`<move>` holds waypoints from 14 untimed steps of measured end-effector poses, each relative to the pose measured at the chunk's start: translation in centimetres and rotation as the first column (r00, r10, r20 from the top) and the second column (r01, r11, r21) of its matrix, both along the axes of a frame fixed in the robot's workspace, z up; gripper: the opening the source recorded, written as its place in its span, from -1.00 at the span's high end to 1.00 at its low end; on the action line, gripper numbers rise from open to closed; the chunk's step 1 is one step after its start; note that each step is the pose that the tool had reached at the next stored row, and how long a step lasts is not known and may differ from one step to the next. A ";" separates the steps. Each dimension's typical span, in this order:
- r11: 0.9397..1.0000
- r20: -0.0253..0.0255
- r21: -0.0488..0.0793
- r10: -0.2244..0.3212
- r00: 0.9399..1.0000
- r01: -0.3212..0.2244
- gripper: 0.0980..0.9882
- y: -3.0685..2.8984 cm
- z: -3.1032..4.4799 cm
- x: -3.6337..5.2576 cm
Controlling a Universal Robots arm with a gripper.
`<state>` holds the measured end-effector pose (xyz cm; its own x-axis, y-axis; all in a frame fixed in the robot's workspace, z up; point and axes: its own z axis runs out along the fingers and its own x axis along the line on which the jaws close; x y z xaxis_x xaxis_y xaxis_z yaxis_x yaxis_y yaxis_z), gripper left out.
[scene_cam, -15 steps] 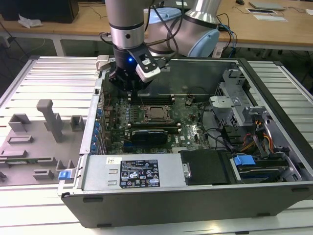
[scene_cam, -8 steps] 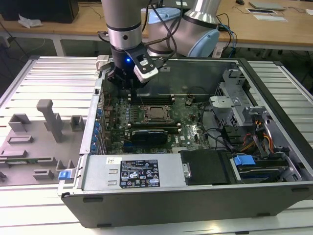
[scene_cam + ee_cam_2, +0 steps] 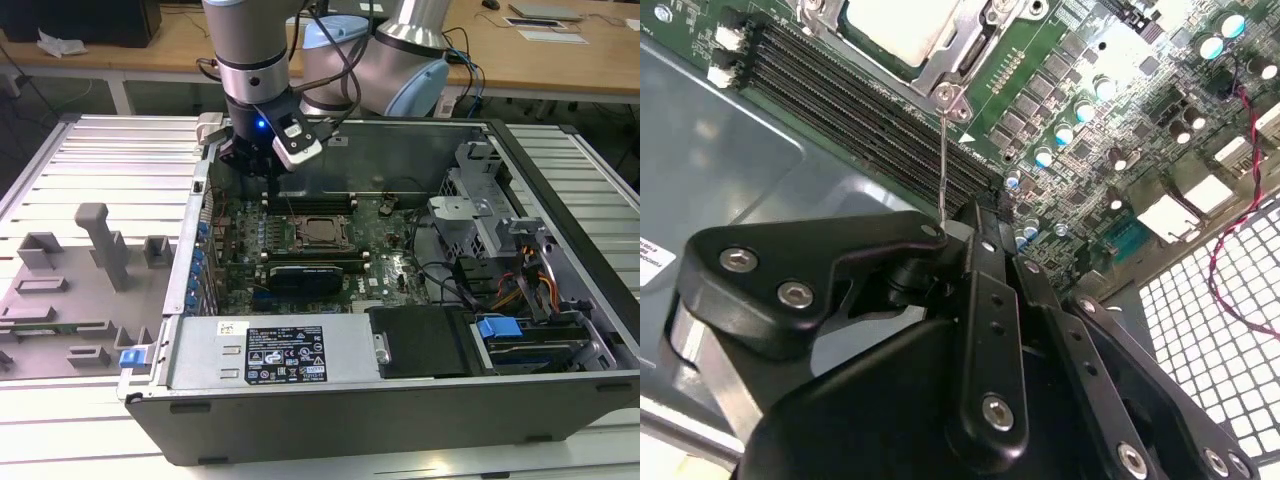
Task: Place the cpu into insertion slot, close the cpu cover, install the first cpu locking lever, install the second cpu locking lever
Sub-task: 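Install the first cpu locking lever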
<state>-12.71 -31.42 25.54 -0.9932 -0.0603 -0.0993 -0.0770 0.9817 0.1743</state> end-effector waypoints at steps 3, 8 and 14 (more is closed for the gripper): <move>1.000 0.000 0.000 0.000 1.000 0.000 0.98 0.00 0.00 0.02; 1.000 -0.003 0.000 0.000 1.000 0.000 0.98 -0.08 0.00 1.05; 1.000 -0.012 0.000 0.000 1.000 0.000 0.98 -0.66 -0.02 3.94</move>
